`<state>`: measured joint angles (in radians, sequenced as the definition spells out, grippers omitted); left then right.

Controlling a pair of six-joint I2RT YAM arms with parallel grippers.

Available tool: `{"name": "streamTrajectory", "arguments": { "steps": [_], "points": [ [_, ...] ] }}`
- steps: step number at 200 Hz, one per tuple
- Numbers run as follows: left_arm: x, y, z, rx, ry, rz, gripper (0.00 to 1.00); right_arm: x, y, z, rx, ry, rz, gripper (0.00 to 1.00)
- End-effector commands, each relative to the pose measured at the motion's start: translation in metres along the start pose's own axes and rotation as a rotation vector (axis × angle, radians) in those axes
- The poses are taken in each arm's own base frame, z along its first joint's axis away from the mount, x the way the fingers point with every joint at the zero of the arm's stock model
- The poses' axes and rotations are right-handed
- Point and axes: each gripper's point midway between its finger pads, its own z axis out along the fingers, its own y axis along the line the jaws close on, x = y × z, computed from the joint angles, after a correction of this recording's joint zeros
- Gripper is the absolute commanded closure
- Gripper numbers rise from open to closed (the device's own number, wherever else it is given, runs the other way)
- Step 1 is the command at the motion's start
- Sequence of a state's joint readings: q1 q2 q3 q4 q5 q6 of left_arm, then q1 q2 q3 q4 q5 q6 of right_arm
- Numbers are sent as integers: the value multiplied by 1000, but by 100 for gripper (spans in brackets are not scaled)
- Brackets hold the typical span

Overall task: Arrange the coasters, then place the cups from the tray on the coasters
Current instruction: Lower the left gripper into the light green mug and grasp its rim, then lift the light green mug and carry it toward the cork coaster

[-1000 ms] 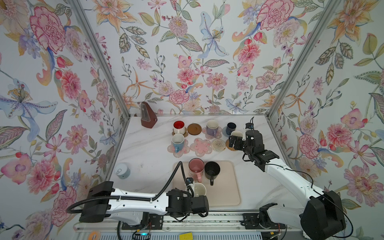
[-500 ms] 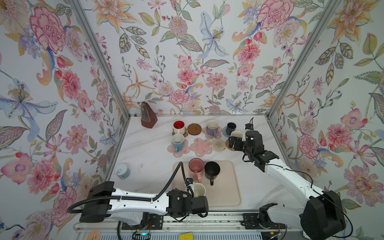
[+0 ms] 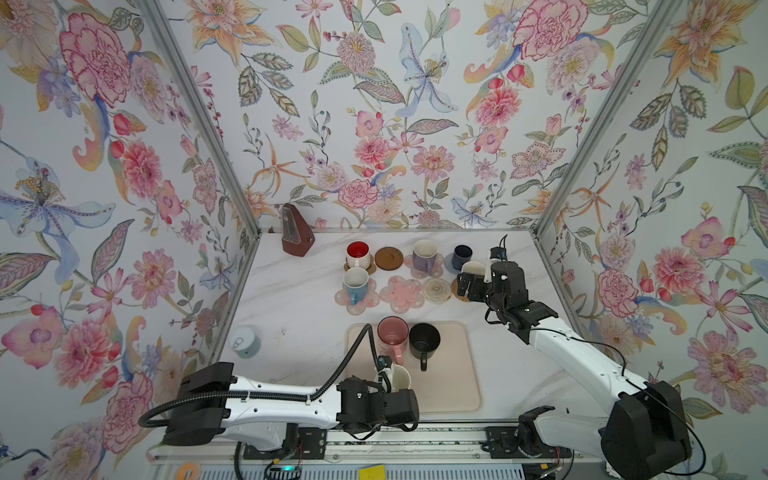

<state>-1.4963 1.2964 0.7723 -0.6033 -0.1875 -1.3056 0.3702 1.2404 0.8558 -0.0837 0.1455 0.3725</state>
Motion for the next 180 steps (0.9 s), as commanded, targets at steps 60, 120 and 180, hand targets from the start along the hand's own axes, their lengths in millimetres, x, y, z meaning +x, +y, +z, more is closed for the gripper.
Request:
{"name": "streamTrajectory", "arguments": {
  "steps": [60, 120, 180],
  "points": [
    [9, 16, 4, -60, 55, 33, 74, -2, 0, 1, -8, -10, 15, 1],
    [6, 27, -6, -65, 40, 24, 100, 1, 1, 4, -15, -1, 26, 1],
    [-7, 40, -29, -72, -20, 6, 100, -3, 2, 3, -17, -9, 24, 1]
  ]
}}
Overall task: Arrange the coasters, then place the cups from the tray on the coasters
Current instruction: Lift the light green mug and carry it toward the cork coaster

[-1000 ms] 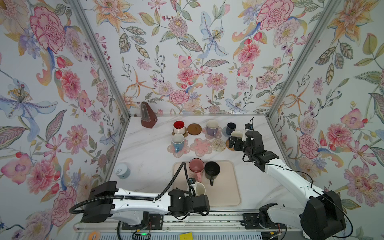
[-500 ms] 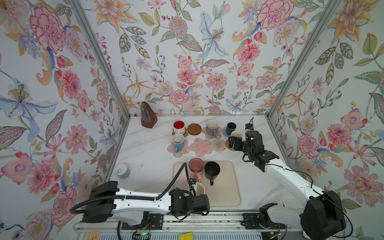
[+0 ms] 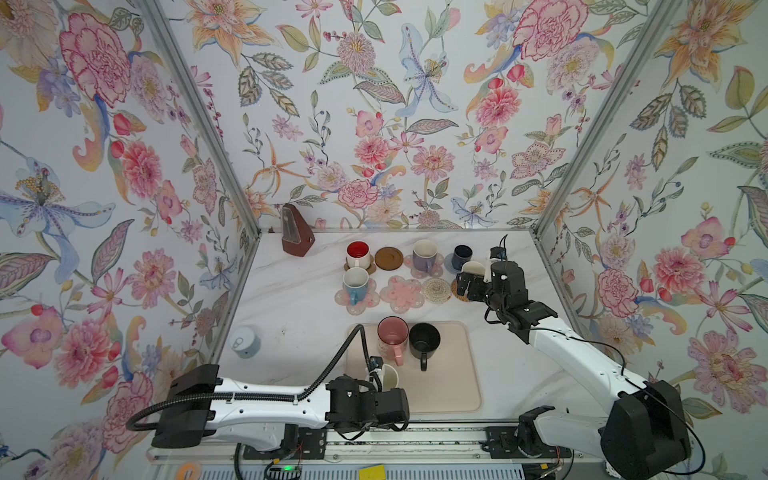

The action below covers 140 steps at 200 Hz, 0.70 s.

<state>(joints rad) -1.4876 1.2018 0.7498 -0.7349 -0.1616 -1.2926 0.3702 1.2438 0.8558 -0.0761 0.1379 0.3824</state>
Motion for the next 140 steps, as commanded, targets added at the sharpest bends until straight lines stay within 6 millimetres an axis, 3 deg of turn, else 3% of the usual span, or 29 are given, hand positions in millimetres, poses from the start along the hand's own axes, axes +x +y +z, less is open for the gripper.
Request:
{"name": "streamTrajectory", "arguments": {
  "steps": [1, 37, 82, 100, 140],
  "points": [
    [-12, 12, -14, -23, -58, -17, 100, -3, 1, 2, -8, -10, 14, 1],
    [-33, 38, -48, -116, -133, 6, 100, -4, 1, 3, -8, -5, 10, 1],
    [-74, 57, -86, -154, -244, 19, 100, -6, 4, 2, -21, -8, 14, 1],
    [-103, 57, -99, -158, -282, 52, 100, -10, 6, 2, -25, -9, 13, 1],
    [-190, 45, -126, -190, -375, 162, 100, -16, 7, -3, -21, -16, 7, 1]
  ]
}}
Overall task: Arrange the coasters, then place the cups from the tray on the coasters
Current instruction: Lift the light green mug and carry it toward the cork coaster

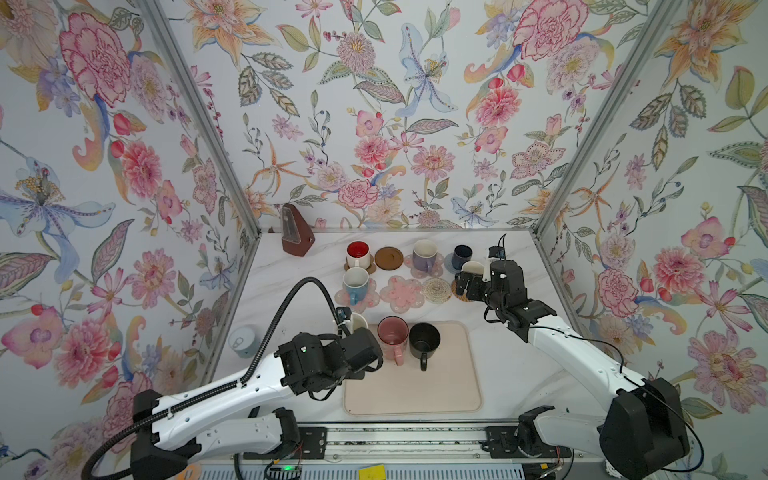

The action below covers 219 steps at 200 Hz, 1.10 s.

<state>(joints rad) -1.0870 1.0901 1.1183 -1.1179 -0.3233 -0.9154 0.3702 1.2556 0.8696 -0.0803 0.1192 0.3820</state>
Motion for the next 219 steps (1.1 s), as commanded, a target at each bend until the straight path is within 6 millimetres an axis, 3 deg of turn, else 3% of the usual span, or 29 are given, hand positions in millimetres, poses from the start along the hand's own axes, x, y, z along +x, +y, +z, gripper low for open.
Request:
{"name": "streamTrajectory", "arguments": {
  "steps": [1, 48, 80, 91, 139, 180, 219],
  "points": [
    [-64, -9, -9, -3, -143, 166, 100, -15, 3, -5, -5, -26, 8, 1],
    [-162, -36, 17, 96, -248, 163, 100, -13, 0, -13, 6, -12, 7, 1],
    [-207, -55, 52, 166, -239, 160, 100, -11, -1, -22, 7, 4, 6, 1],
    [-214, -60, 76, 160, -205, 172, 100, -11, -2, -24, 12, 14, 0, 1],
    [-247, -60, 146, 97, -149, 169, 100, -5, -9, -29, 39, 30, -14, 1],
    [-279, -66, 178, 104, -159, 147, 100, -2, -6, -28, 23, 53, -16, 1],
    [-286, -69, 214, 81, -120, 142, 100, -2, -8, -30, 30, 61, -30, 1]
  ]
}}
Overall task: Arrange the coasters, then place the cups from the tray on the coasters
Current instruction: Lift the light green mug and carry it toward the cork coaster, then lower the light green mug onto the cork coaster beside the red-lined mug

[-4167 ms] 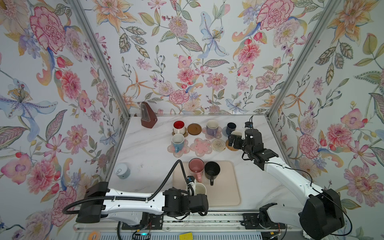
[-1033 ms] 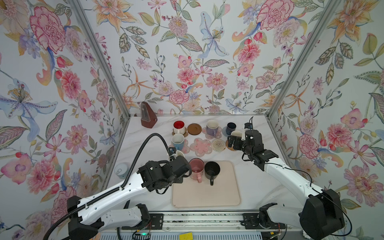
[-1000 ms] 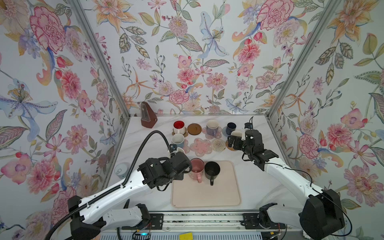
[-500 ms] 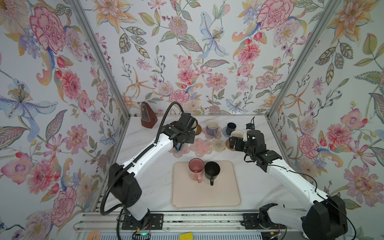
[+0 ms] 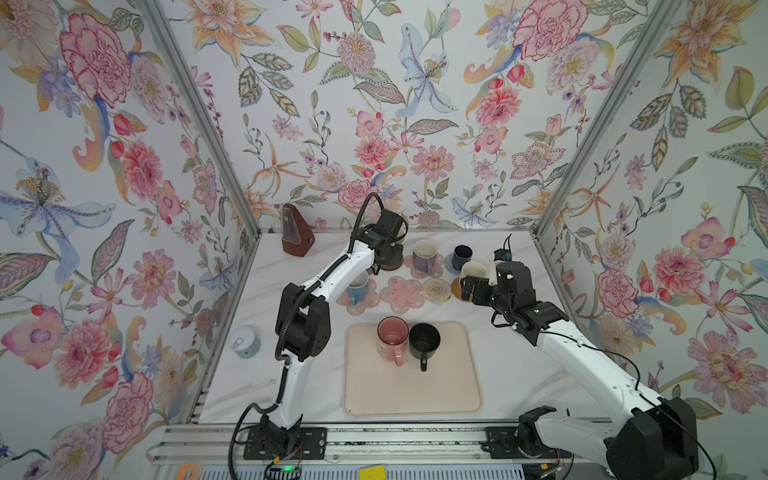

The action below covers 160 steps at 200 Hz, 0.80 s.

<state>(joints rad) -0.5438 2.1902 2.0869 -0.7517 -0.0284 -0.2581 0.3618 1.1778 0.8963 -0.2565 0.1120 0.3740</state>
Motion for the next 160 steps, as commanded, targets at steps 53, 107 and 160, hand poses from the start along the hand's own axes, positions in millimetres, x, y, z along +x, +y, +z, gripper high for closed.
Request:
{"name": "streamTrajectory", "arguments": {
  "steps": [53, 107, 160],
  "points": [
    [-25, 6, 28, -1, -39, -38, 100, -9, -2, -8, 4, 1, -21, 1],
    [-21, 13, 49, -21, -15, -57, 100, -4, -4, -8, 4, 14, -20, 1],
    [-22, 18, 62, -24, -11, -77, 100, -1, -6, -8, 10, 24, -17, 1]
  ]
}}
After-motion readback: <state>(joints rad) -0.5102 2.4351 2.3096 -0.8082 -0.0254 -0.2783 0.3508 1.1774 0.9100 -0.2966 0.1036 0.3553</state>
